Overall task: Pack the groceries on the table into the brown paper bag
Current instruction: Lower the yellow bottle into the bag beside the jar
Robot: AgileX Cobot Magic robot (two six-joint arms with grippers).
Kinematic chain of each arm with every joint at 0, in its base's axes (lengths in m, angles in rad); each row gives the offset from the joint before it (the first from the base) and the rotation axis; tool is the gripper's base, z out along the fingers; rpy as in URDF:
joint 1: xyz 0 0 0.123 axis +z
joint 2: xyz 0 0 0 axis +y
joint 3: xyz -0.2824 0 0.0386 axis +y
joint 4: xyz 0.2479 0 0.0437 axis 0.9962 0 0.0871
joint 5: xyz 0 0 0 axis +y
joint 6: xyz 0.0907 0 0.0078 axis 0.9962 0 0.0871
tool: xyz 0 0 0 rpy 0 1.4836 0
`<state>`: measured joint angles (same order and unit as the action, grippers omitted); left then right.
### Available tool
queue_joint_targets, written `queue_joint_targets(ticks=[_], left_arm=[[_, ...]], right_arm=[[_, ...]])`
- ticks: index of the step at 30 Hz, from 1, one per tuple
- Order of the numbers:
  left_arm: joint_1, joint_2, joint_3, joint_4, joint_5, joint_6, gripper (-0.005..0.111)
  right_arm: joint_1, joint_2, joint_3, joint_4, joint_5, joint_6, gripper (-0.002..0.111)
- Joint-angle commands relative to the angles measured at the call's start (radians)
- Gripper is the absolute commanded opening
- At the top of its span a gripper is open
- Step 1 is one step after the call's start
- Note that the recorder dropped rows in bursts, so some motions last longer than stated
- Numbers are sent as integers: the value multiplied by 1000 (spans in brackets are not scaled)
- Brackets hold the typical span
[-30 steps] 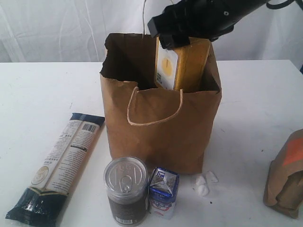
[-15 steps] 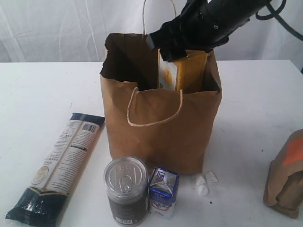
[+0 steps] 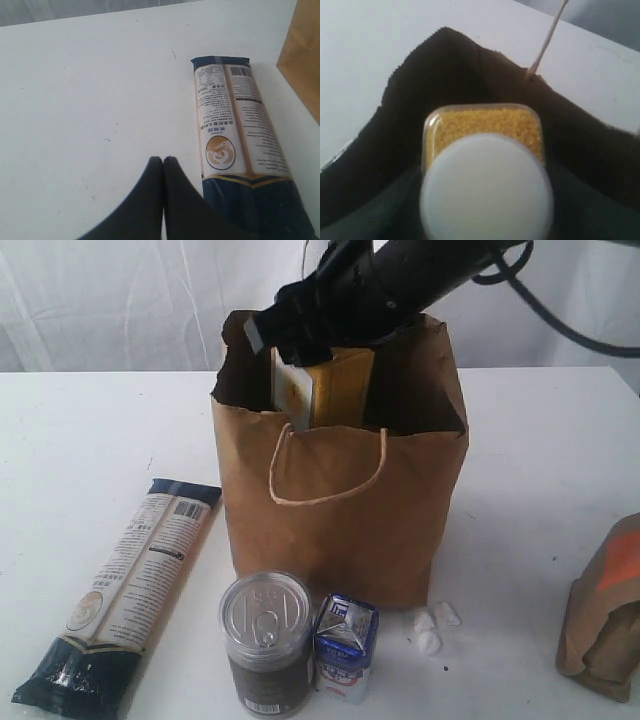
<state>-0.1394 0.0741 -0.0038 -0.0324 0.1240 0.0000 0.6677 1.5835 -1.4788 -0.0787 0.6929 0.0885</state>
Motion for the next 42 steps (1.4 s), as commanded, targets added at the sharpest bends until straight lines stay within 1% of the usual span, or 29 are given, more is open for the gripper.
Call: queue_joint_targets(ticks=[1, 7, 13, 18, 31, 32, 37, 38, 41, 42], left_arm=[[2, -5, 4, -8, 4, 0, 0], [2, -5, 4, -8, 4, 0, 0], [2, -5, 4, -8, 4, 0, 0], [2, -5, 4, -8, 4, 0, 0], [2, -5, 4, -8, 4, 0, 0], [2, -5, 4, -8, 4, 0, 0], [2, -5, 4, -8, 4, 0, 0], [2, -5, 4, -8, 4, 0, 0], [2, -5, 4, -8, 4, 0, 0], [2, -5, 4, -8, 4, 0, 0]], right_arm=[[9, 15, -12, 6, -54, -14, 0], [11, 26, -12, 7, -49, -14, 0], [12, -24, -33, 19, -91, -14, 0], [24, -45, -37, 43, -66, -14, 0], [29, 55, -33, 49, -12, -39, 0], [29, 39, -33, 30, -21, -39, 0], [29, -61, -33, -214, -4, -28, 0], [27, -67, -33, -238, 0, -38, 0], [20, -63, -33, -258, -11, -193, 0], [20, -56, -33, -255, -18, -214, 0]])
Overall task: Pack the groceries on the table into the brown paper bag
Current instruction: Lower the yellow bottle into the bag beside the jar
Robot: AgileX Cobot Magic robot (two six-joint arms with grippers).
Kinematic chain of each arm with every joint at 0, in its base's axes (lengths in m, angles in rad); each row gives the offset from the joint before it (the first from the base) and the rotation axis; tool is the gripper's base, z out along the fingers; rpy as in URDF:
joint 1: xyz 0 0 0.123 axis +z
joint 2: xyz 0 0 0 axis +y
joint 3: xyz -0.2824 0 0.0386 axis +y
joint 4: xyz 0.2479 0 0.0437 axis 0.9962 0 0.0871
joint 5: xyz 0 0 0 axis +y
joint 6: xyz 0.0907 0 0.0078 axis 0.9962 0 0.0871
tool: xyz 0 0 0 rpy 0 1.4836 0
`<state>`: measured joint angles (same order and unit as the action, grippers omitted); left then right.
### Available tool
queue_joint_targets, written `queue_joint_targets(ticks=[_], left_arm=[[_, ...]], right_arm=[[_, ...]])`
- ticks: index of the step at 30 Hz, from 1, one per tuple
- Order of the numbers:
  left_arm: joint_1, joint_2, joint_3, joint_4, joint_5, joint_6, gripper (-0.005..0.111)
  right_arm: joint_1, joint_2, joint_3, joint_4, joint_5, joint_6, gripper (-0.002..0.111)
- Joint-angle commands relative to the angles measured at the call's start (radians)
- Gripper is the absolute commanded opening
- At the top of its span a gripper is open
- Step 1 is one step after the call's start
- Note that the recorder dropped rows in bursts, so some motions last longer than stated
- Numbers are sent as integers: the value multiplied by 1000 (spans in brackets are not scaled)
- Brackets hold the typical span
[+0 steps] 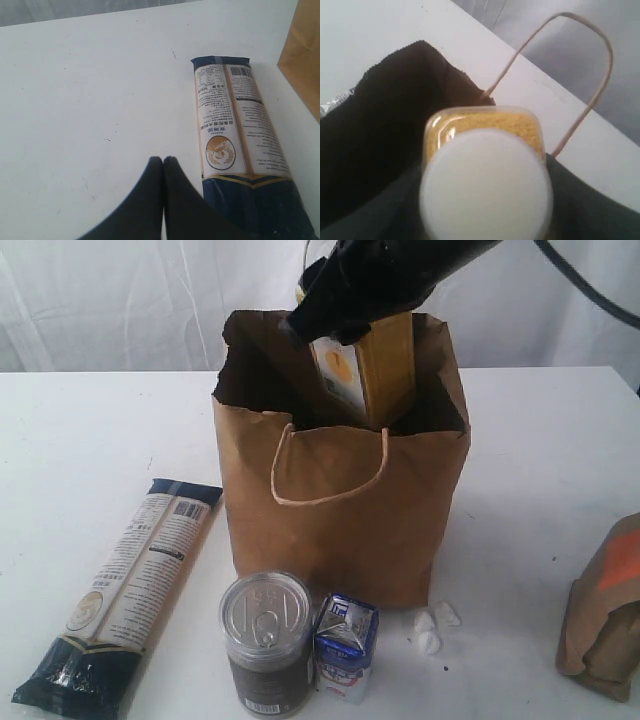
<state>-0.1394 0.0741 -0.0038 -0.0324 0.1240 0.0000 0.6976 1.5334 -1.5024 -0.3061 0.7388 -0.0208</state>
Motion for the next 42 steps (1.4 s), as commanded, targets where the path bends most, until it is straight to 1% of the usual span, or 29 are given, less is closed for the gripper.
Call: queue_joint_targets(ticks=[1, 9, 16, 27, 32, 42], left_arm=[[2, -5, 4, -8, 4, 0, 0], [2, -5, 4, -8, 4, 0, 0], [2, -5, 4, -8, 4, 0, 0], [2, -5, 4, -8, 4, 0, 0], [2, -5, 4, -8, 4, 0, 0], [2, -5, 4, -8, 4, 0, 0]], right_arm=[[-10, -4, -10, -25, -73, -122, 0], [-12, 36, -10, 3, -150, -218, 0], [-12, 74, -6, 91, -134, -295, 0], [-12, 83, 46, 97, -144, -296, 0], [-12, 60, 46, 92, -149, -292, 11], [-12, -33, 46, 92, -143, -254, 10]])
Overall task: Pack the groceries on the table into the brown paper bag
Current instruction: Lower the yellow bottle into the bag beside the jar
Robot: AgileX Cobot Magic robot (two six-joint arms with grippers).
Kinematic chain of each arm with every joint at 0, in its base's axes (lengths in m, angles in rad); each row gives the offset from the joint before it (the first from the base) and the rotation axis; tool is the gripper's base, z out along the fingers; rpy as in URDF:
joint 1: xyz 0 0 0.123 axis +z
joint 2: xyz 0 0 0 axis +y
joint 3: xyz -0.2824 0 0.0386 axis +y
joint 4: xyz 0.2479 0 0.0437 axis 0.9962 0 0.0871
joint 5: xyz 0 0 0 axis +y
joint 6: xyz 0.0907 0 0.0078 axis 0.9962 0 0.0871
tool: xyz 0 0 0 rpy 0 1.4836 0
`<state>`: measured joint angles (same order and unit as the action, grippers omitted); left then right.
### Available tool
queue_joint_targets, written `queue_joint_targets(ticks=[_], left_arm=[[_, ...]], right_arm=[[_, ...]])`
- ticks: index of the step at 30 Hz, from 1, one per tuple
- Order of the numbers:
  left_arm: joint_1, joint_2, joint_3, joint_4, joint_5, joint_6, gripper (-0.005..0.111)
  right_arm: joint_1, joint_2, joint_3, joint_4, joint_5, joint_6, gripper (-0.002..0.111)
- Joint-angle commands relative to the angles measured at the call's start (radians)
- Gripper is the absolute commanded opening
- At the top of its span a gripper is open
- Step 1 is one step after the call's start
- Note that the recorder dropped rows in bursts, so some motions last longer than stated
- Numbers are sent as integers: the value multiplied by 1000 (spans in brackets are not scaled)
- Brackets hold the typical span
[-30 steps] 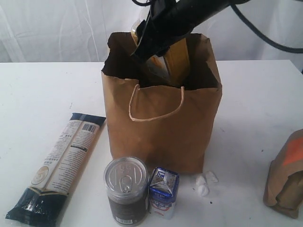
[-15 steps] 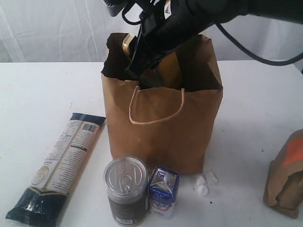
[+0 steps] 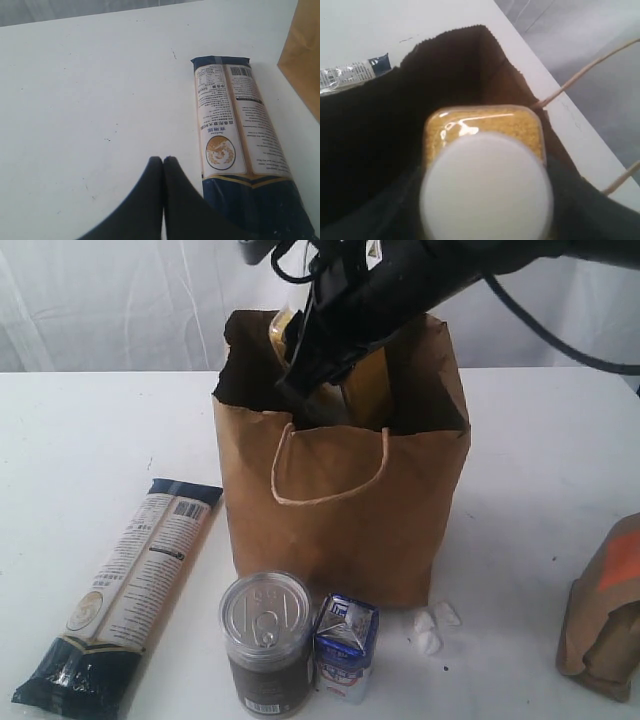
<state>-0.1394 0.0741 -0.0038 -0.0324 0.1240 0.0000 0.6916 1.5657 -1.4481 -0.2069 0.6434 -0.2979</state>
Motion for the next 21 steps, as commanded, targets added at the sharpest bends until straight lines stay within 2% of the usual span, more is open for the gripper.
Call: queue_joint_targets(ticks=[1, 6, 21], left_arm=[[2, -5, 4, -8, 4, 0, 0], [2, -5, 4, -8, 4, 0, 0], [2, -5, 4, -8, 4, 0, 0]], right_arm=[[-6, -76, -8, -2, -44, 25, 8], [-6, -119, -8, 88, -12, 25, 0], [-4, -114, 24, 286, 136, -118, 0]])
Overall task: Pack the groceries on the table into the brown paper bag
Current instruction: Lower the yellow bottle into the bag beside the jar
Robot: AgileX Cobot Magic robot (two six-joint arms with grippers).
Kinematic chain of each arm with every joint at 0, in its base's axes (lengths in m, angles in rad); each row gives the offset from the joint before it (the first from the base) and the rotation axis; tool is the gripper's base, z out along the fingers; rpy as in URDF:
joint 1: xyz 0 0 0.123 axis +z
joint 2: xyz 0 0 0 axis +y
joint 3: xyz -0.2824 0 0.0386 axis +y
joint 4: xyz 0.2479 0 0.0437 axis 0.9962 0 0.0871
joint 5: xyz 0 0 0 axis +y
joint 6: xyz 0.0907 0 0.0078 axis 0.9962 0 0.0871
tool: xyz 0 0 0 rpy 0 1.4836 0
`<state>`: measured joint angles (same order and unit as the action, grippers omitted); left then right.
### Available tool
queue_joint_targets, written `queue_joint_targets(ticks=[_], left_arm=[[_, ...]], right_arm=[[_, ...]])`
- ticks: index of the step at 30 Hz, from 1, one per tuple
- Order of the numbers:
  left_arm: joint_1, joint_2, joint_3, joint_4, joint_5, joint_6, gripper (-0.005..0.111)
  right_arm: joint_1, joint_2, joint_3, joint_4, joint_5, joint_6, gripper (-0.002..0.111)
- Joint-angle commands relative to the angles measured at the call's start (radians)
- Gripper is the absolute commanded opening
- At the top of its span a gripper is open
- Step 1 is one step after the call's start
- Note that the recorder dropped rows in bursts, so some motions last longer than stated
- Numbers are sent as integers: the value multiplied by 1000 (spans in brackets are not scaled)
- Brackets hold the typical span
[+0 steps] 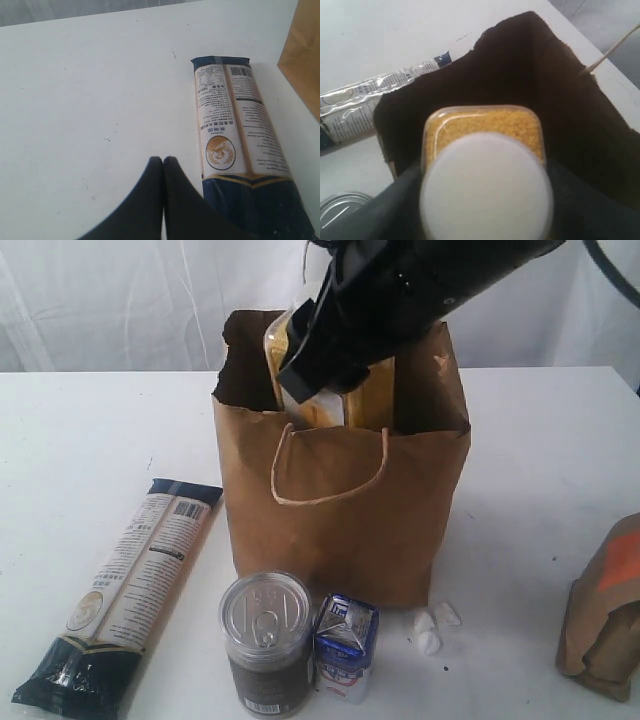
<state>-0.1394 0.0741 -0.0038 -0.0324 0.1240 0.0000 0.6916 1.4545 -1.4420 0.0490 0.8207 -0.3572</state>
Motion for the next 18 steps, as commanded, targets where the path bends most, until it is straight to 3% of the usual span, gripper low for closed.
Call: queue_joint_targets(ticks=[1, 18], left_arm=[[2, -5, 4, -8, 4, 0, 0], [2, -5, 4, -8, 4, 0, 0]], right_arm=[[-4, 2, 30, 38, -42, -71, 0], [-5, 4, 106, 29, -127, -91, 0]])
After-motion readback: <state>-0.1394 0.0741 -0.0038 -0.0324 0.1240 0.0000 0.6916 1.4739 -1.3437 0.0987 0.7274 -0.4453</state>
